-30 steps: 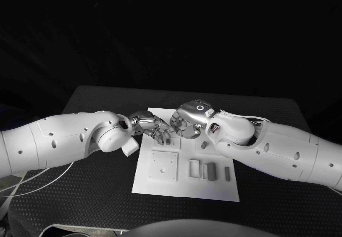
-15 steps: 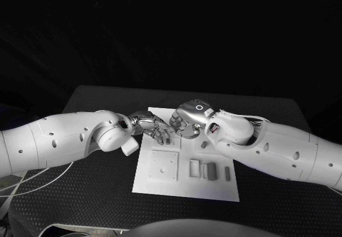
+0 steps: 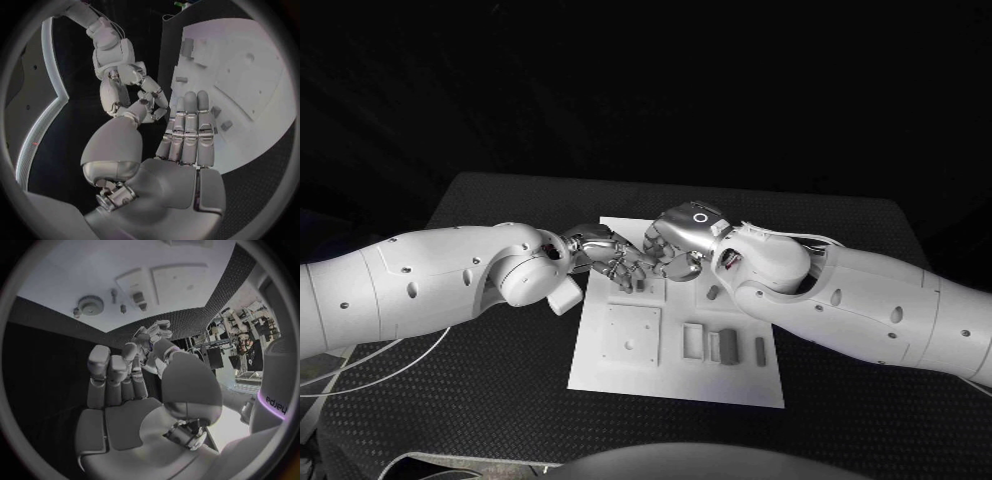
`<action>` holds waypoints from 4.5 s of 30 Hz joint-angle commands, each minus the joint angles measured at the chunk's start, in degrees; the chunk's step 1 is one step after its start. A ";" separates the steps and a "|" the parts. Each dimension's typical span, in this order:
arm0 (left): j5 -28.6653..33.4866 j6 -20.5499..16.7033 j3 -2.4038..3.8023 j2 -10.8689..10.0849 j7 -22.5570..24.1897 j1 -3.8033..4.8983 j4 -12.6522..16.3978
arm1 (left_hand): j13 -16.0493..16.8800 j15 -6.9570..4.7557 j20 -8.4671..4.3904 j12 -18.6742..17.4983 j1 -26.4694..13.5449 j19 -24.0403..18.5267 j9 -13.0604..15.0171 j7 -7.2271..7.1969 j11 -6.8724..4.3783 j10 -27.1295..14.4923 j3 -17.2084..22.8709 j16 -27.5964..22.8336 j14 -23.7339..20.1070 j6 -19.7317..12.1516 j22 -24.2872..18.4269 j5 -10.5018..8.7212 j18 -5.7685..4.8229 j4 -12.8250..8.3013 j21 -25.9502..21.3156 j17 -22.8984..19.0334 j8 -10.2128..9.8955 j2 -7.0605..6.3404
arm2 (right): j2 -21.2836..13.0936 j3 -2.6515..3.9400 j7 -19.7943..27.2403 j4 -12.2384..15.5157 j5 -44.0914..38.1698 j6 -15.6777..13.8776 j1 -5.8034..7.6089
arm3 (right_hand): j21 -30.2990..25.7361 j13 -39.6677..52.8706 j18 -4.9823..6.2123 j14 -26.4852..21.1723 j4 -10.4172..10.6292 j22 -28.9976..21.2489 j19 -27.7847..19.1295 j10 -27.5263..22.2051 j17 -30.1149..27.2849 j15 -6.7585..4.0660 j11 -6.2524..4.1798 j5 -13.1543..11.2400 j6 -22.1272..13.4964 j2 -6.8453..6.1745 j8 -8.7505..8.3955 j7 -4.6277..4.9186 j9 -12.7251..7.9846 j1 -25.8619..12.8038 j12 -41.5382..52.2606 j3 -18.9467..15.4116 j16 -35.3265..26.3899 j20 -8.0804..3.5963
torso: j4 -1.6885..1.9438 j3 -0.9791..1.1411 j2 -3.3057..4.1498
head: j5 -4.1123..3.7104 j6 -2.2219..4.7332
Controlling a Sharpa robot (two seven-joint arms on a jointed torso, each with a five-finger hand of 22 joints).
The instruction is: Assemble the parts on the task board
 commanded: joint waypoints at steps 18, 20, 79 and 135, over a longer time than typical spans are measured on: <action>0.50 0.14 0.04 -0.91 0.44 0.03 -0.66 | 0.01 0.04 0.00 0.07 2.09 -0.15 -0.04 -0.07 -0.33 1.14 1.97 -0.46 0.23 1.10 0.04 -0.19 -0.36 -0.57 0.13 0.46 0.28 1.29 | -0.65 0.02 0.19 -0.63 -0.09 0.65 -0.02 | -0.21 -0.06 1.91 -0.08 -0.05 0.54 -0.09 0.09 0.11 -0.22 -0.02 0.23 -0.36 0.27 -0.40 0.48 0.00 0.23 -0.51 0.31 -0.35 -0.41 | 0.01 -0.02 -0.01 | -0.05 -0.01; 0.50 0.09 0.04 -1.09 0.42 0.04 -1.02 | -0.01 0.05 0.01 0.03 2.07 -0.14 -0.06 -0.03 -0.31 1.11 2.01 -0.48 0.23 1.09 0.05 -0.19 -0.38 -0.52 0.13 0.48 0.26 1.20 | -0.83 0.02 0.18 -1.14 -0.08 0.58 -0.02 | -0.24 -0.06 1.91 -0.10 -0.06 0.53 -0.10 0.06 0.11 -0.22 -0.01 0.22 -0.39 0.25 -0.42 0.49 0.01 0.23 -0.53 0.30 -0.37 -0.42 | 0.02 -0.02 -0.01 | -0.05 0.01; -2.13 -2.41 0.06 -1.52 3.11 0.08 -4.02 | -0.07 -0.01 -0.09 -0.09 2.56 -0.03 -0.14 0.19 0.15 1.11 2.72 -0.67 0.51 1.26 0.20 -0.16 -0.43 -0.39 0.19 0.74 0.25 0.12 | 5.43 -2.00 8.75 -26.94 12.71 14.06 2.45 | -5.91 -20.14 1.91 -7.84 -2.98 0.89 -6.22 -3.51 -2.87 5.98 6.73 0.16 -12.18 0.18 -6.10 4.72 -6.57 2.37 -33.96 0.44 -3.99 1.09 | 0.07 0.04 0.04 | -0.74 1.35; -2.65 -1.26 0.06 -1.26 2.86 0.07 -4.01 | -0.08 -0.04 -0.12 -0.10 2.57 0.05 -0.17 0.34 0.24 1.10 2.89 -0.75 0.67 1.27 0.26 -0.16 -0.46 -0.27 0.21 0.84 0.23 0.02 | 7.30 -3.74 8.77 -30.54 10.97 9.88 1.58 | -5.94 -18.62 1.91 -7.43 -4.10 0.87 -5.74 1.62 -3.94 5.07 5.79 0.30 -8.45 3.21 -2.92 4.75 -5.92 2.72 -35.66 -1.52 -3.65 0.78 | 0.01 0.01 0.01 | -0.54 1.05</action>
